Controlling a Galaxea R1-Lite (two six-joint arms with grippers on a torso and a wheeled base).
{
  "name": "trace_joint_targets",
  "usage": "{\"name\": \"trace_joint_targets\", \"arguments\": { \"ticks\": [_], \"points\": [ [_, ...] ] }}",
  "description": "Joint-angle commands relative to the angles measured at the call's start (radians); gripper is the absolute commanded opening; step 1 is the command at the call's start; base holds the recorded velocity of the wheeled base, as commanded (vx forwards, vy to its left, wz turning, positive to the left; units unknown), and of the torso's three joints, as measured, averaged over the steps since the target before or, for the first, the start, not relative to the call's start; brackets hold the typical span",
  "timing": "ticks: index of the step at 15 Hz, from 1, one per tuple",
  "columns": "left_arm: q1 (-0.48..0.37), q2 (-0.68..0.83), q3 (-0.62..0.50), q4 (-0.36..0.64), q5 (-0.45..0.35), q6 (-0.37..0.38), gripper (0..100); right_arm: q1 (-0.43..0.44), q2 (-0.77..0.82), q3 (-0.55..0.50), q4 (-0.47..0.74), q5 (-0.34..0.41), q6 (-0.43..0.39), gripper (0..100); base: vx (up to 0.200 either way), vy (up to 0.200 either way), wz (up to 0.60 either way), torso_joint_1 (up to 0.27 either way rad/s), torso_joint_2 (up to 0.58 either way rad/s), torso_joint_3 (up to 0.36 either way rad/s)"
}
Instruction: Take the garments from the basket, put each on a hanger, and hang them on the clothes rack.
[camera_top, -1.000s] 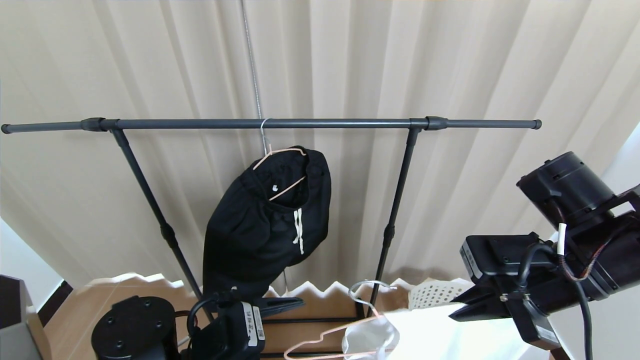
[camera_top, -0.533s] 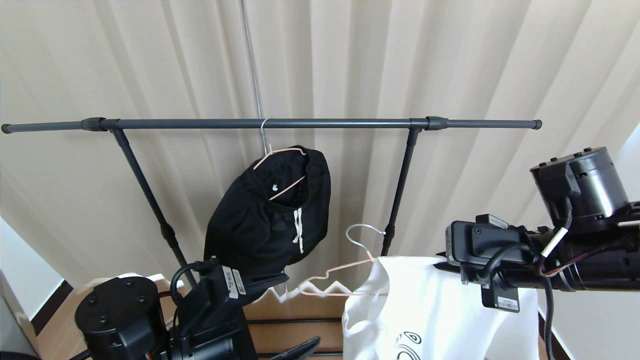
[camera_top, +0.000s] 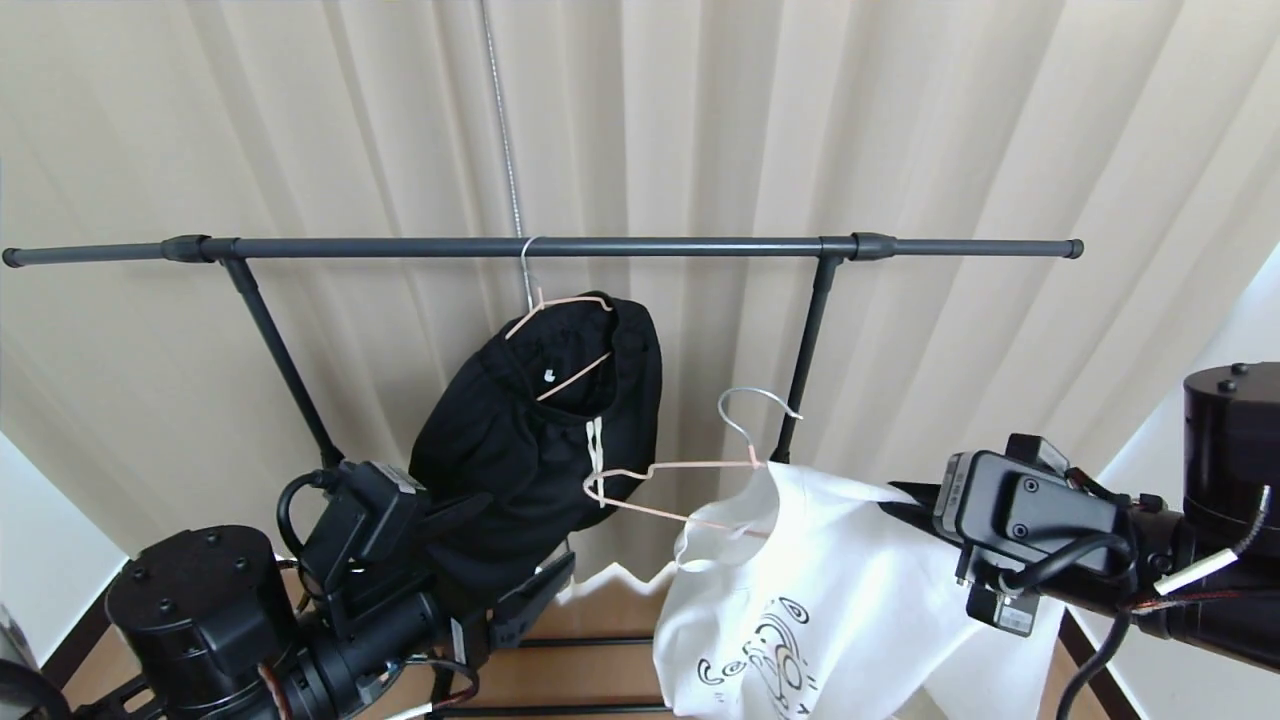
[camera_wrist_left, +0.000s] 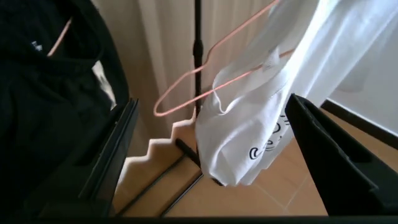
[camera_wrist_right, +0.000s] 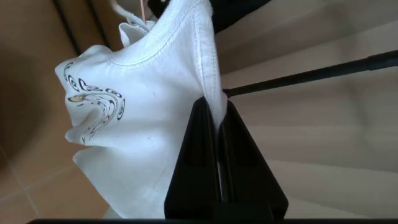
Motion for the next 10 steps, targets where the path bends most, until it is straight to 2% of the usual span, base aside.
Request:
{"name": "trace_joint_targets", "arguments": {
  "ticks": [1,3,5,7,10],
  "points": [
    [0.002,-0.001,0.013,-0.001,0.083,-0.050,100,0.002,-0.014,0.049,-0.099,0.000,0.041,0,0.000,0.000,0.00,0.000,0.00,0.000],
    [-0.010,0.005,0.037,0.014,0.126,-0.104,100,0.002,-0.007,0.074,-0.191,0.002,0.112,0,0.000,0.000,0.00,0.000,0.00,0.000],
    [-0.058,0.059,0.033,0.029,0.167,-0.195,100,0.002,-0.005,0.086,-0.238,-0.001,0.126,0,0.000,0.000,0.00,0.000,0.00,0.000],
    [-0.113,0.136,0.014,0.026,0.273,-0.199,100,0.002,-0.013,0.091,-0.254,-0.001,0.129,0,0.000,0.000,0.00,0.000,0.00,0.000],
    [-0.182,0.200,-0.048,0.029,0.299,-0.202,100,0.003,-0.011,0.084,-0.255,0.002,0.141,0,0.000,0.000,0.00,0.000,0.00,0.000]
  ]
}}
